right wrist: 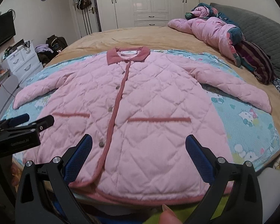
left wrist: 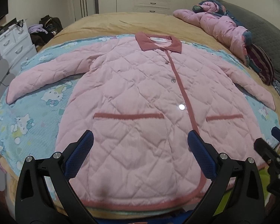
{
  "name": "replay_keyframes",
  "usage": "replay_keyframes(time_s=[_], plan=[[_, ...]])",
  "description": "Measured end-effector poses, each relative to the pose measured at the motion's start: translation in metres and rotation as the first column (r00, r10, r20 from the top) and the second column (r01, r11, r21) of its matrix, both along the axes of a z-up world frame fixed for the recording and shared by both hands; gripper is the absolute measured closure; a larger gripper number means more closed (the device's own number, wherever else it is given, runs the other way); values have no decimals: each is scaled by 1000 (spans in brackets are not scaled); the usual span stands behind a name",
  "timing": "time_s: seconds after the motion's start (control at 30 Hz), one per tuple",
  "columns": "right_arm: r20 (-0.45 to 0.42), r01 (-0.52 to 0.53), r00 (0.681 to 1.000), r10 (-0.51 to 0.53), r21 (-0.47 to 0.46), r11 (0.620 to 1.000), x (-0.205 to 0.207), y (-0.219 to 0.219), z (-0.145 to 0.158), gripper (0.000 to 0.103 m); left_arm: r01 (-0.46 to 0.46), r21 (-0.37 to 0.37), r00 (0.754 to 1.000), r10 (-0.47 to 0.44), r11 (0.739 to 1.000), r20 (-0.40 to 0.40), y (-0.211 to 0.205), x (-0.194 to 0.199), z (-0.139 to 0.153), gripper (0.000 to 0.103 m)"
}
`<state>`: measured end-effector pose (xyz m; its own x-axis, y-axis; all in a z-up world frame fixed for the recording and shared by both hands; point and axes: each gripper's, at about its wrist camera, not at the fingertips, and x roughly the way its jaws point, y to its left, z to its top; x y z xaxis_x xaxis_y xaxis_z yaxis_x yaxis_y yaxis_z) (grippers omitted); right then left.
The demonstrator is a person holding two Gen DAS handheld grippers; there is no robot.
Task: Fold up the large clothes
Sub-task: 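Move the right tool to the sleeve cuff nearest it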
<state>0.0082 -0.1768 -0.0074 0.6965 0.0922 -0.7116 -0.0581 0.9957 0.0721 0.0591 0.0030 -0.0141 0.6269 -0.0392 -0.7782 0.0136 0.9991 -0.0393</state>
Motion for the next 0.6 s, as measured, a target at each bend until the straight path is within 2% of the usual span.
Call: replay_keyframes(time_s=[0.1, 0.33, 0.6], plan=[[4, -1, 1000, 1, 1, 1000, 22, -1, 4, 4, -10, -13, 1000, 10, 1000, -25, 2, 24, -2, 9], [16, 4, 1000, -5, 22, 1000, 76, -6, 13, 4, -22, -21, 999, 21, 1000, -27, 3, 73, 1, 9], [14, 39, 999, -40, 8, 999, 140, -21, 17, 4, -6, 20, 999, 7, 1000, -34, -9, 135, 5, 9]])
